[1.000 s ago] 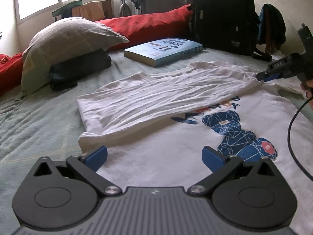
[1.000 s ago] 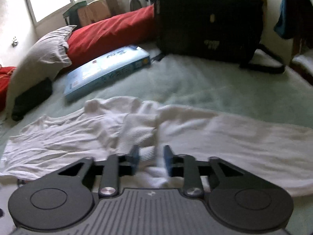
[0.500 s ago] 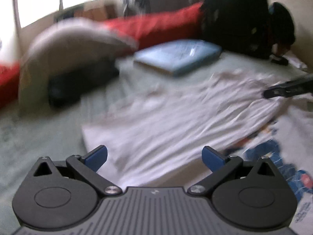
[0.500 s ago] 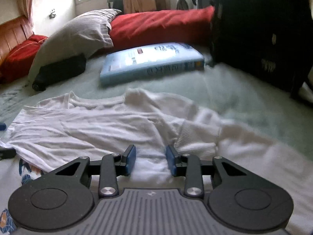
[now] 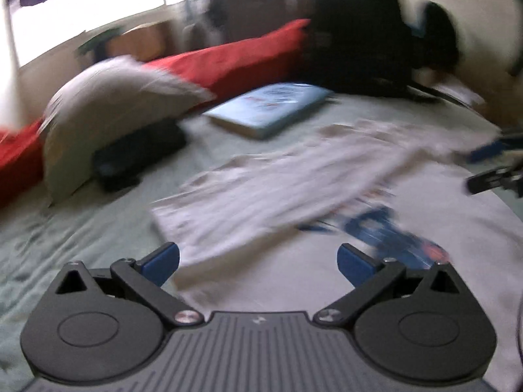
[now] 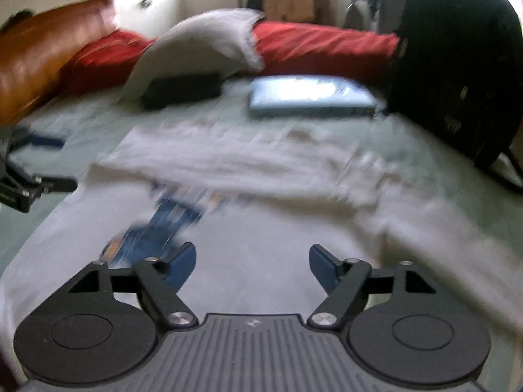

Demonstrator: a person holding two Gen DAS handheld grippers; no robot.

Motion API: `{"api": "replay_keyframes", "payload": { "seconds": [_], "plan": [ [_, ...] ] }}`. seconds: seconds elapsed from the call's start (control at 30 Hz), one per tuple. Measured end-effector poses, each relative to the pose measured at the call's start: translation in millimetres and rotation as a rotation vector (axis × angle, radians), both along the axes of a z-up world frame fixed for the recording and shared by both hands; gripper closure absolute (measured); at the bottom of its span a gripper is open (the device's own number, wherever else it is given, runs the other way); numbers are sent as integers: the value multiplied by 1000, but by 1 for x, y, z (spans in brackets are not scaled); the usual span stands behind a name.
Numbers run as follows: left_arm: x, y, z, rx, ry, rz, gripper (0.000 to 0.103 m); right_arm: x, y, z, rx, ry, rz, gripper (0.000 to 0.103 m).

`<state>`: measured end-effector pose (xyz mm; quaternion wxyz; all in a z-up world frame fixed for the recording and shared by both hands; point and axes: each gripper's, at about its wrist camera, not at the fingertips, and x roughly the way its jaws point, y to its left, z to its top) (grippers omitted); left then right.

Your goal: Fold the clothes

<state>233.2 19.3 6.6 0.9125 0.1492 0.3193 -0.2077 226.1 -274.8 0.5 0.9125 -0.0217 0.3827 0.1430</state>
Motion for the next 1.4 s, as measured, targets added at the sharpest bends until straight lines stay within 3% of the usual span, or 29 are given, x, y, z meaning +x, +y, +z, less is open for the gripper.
{"api": "replay_keyframes", "payload": {
  "seconds": [0.13, 0.17, 0.2, 0.23, 0.37, 0.43, 0.53, 0.7, 0.83, 0.87, 0.93, 1.1, 1.2, 1.4],
  "plan": [
    [-55, -18, -17, 40, 18, -97, 1, -48, 16, -36, -46, 68, 12, 17],
    [-68, -21, -25, 51, 26, -109, 1, -59, 20, -45, -65, 68, 8, 13],
    [-81, -25, -32, 62, 33, -122, 1, -68, 21, -49, -80, 39, -12, 2],
    [-93, -27, -39, 70, 39, -120, 1, -78, 23, -54, -95, 8, -33, 0],
    [-137, -17, -60, 34, 93, -41, 1, -93, 11, -63, -5, -45, -113, 0],
    [-155, -6, -63, -24, 86, 24, 1, -101, 12, -67, -13, -89, -110, 0],
    [-172, 5, -60, -40, 98, 72, 1, -110, 13, -69, -16, -116, -118, 0],
    [-177, 0, -41, 9, 52, 97, 1, -130, 9, -53, 29, -78, -162, 0],
    [-167, -19, -24, 19, -20, 102, 1, -151, 17, -50, 35, -96, -76, 0],
    [-164, -24, -23, 16, -27, 112, 1, -151, 17, -55, 42, -62, -66, 0],
    [-158, -35, -22, 2, -26, 142, 1, -154, 13, -68, 48, -36, -74, 0],
    [-159, -50, -29, -60, 21, 146, 1, -171, -11, -61, 126, -76, -94, 0],
    [-163, -57, -32, -78, 38, 117, 1, -175, -44, -52, 197, -122, -182, 0],
    [-166, -78, -33, -59, 38, 84, 1, -175, -137, -48, 355, -192, -478, 0]
  ]
}}
